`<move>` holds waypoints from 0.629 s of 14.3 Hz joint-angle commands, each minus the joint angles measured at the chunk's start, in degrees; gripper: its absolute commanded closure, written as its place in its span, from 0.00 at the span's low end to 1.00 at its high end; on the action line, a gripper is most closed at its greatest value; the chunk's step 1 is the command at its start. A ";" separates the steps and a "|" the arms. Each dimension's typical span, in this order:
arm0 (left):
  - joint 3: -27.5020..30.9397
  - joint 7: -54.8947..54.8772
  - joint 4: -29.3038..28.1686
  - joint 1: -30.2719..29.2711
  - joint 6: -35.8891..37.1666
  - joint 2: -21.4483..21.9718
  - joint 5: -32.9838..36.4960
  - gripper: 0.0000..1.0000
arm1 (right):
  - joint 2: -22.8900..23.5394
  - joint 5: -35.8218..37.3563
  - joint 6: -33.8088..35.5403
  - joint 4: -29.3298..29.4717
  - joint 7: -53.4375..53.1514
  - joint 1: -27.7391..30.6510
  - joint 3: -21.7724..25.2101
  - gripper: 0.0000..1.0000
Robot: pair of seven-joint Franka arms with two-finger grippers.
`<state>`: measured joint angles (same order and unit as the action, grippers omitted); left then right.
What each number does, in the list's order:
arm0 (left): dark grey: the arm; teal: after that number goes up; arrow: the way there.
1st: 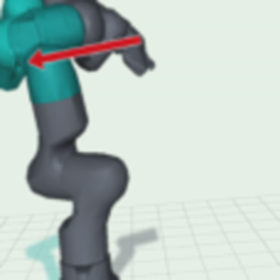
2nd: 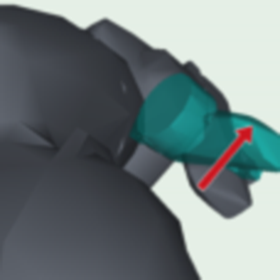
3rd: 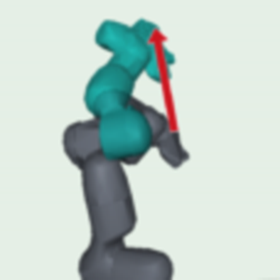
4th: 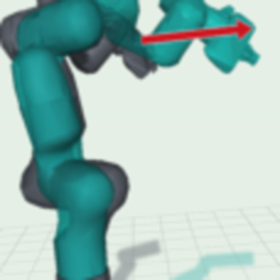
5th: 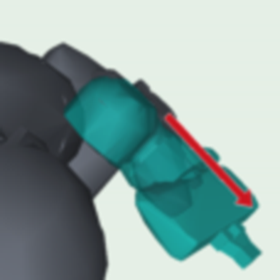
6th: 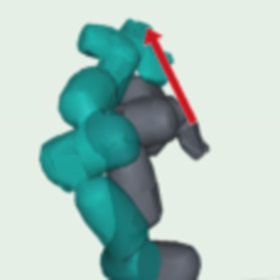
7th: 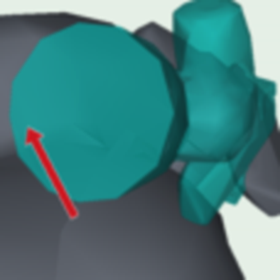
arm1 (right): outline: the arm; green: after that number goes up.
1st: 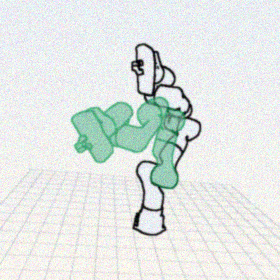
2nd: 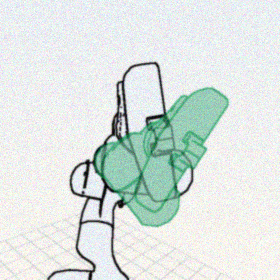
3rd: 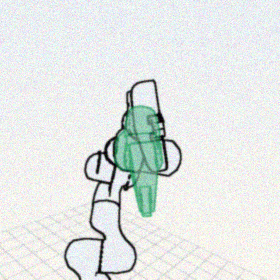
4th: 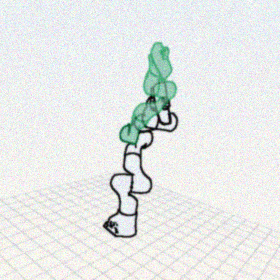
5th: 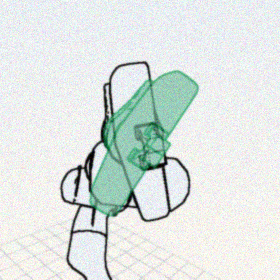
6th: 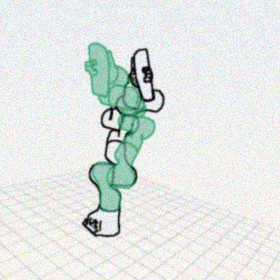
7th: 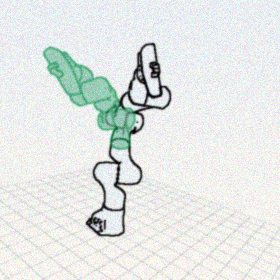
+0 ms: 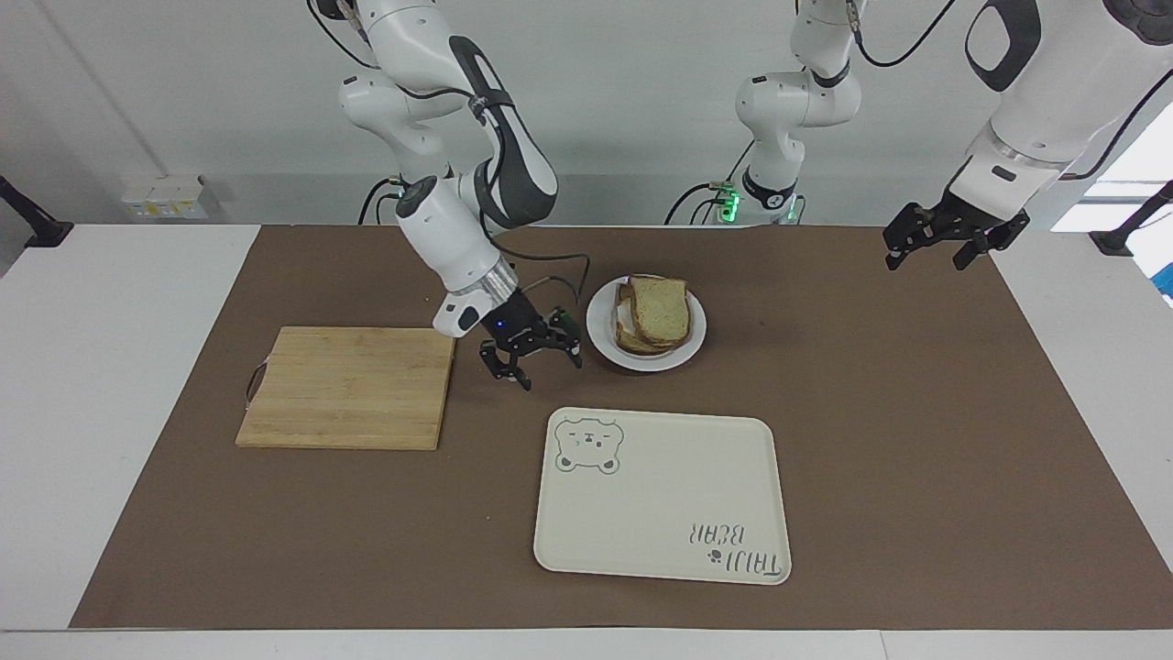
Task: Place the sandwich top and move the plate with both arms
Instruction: 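Withdraw the right gripper while the left gripper reaches the white plate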
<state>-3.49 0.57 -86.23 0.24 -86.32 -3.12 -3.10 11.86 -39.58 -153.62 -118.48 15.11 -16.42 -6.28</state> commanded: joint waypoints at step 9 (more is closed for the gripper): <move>-0.38 -6.37 -30.73 1.68 -22.54 7.17 -10.41 0.00 | -0.87 35.06 24.40 11.51 -12.79 11.23 -0.49 0.00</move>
<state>-4.22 -4.88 -109.54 0.56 -102.77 1.05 -11.11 11.51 -10.30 -133.82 -109.24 8.26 -5.61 -6.12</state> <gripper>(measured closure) 0.000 0.000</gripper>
